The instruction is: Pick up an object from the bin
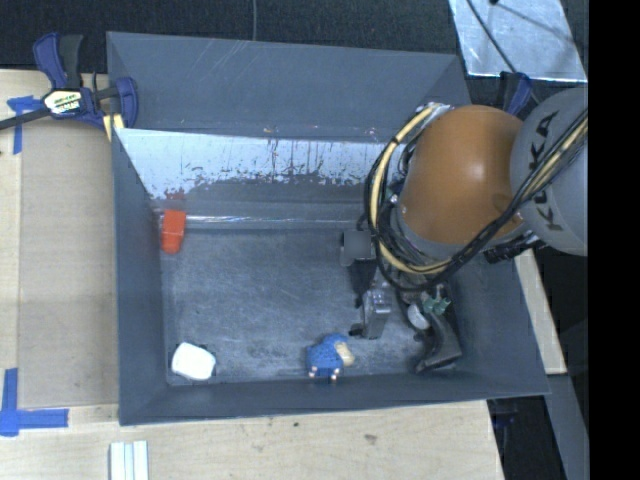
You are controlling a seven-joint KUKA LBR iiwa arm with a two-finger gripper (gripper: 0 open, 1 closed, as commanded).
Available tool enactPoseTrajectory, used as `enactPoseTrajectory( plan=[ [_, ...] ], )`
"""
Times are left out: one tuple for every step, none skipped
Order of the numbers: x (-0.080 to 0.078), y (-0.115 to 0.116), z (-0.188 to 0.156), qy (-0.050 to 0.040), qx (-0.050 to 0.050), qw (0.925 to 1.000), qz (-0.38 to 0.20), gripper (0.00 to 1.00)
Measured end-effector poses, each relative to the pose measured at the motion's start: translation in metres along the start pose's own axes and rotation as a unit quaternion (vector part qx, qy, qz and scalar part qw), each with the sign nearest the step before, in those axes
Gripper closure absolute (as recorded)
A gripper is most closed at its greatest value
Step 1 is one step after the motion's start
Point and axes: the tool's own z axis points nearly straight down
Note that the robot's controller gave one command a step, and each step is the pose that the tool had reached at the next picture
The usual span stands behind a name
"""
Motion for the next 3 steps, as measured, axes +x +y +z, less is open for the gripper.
enactPoseTrajectory(
  plan=[
    [-0.046,-0.059,0.045,-0.0005,0.002,1.0,0.01,0.0],
    [-0.053,-0.017,-0.074,-0.0047,0.0,0.9963,-0.086,0.0],
    [-0.074,-0.107,0.027,0.003,0.001,0.9842,-0.177,0.0]
  ],
)
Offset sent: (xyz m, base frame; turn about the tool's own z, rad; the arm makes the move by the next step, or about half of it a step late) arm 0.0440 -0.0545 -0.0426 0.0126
